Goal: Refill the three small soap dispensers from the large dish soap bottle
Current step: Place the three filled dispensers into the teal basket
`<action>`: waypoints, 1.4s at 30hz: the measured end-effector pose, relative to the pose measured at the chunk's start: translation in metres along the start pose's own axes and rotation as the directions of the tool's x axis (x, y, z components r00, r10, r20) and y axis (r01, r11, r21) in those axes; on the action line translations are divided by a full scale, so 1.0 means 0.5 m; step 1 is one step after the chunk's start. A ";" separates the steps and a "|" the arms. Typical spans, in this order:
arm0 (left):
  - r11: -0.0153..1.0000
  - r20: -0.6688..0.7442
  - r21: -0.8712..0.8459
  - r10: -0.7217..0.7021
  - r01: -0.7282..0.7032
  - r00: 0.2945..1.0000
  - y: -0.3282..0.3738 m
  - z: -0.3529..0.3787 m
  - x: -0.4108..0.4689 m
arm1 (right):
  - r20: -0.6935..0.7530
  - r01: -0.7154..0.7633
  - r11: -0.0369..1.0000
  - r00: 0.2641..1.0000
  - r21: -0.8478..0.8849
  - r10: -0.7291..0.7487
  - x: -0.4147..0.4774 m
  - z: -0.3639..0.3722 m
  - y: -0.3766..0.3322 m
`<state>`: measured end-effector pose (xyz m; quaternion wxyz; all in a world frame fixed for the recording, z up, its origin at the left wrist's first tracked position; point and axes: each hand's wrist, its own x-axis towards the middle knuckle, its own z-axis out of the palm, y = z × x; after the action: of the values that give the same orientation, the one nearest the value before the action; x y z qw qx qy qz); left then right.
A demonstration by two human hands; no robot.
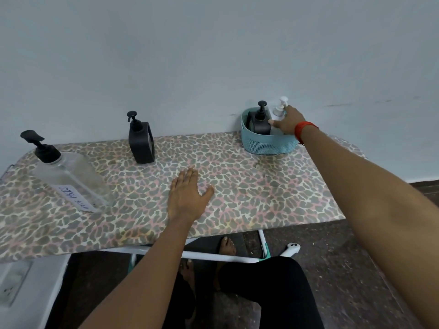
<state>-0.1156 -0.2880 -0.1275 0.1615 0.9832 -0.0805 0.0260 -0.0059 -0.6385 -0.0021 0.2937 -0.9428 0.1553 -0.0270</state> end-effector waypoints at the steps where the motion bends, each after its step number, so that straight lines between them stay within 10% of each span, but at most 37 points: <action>1: 1.000 0.001 0.000 -0.001 0.001 1.000 0.000 0.000 0.000 | 0.020 -0.003 1.000 1.000 0.003 0.003 0.001 -0.005 0.001; 20: 1.000 0.008 0.011 -0.003 0.003 1.000 0.000 0.000 0.003 | 0.041 0.060 0.998 0.997 -0.004 -0.060 -0.015 0.002 0.006; 23: 1.000 0.015 0.011 -0.003 0.003 1.000 0.000 0.000 0.002 | -0.200 0.031 0.994 0.980 0.103 -0.010 -0.051 -0.005 -0.005; 26: 1.000 0.017 0.022 -0.005 0.004 1.000 0.000 0.000 0.001 | -0.608 0.261 0.949 0.787 0.174 -0.105 -0.116 0.012 -0.054; 28: 1.000 0.024 0.024 -0.008 0.007 1.000 -0.001 -0.001 0.002 | -0.636 0.395 0.899 0.747 0.192 -0.192 -0.152 0.042 -0.122; 34: 1.000 0.029 -0.007 -0.004 0.004 1.000 0.001 -0.003 0.003 | -0.114 0.457 0.844 0.889 0.281 -0.444 -0.174 0.185 -0.390; 37: 1.000 0.036 -0.006 0.000 0.000 0.999 -0.003 0.000 0.005 | 0.276 0.350 0.895 0.863 0.276 -0.423 -0.161 0.258 -0.512; 42: 0.998 0.013 -0.058 0.020 -0.019 1.000 -0.006 0.005 0.003 | 0.473 0.327 0.927 0.797 0.184 -0.375 -0.128 0.341 -0.611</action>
<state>-0.1134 -0.2863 -0.1307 0.1890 0.9775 -0.0921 0.0185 0.0419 -0.2878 0.0314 0.3571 -0.9148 -0.1050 0.1569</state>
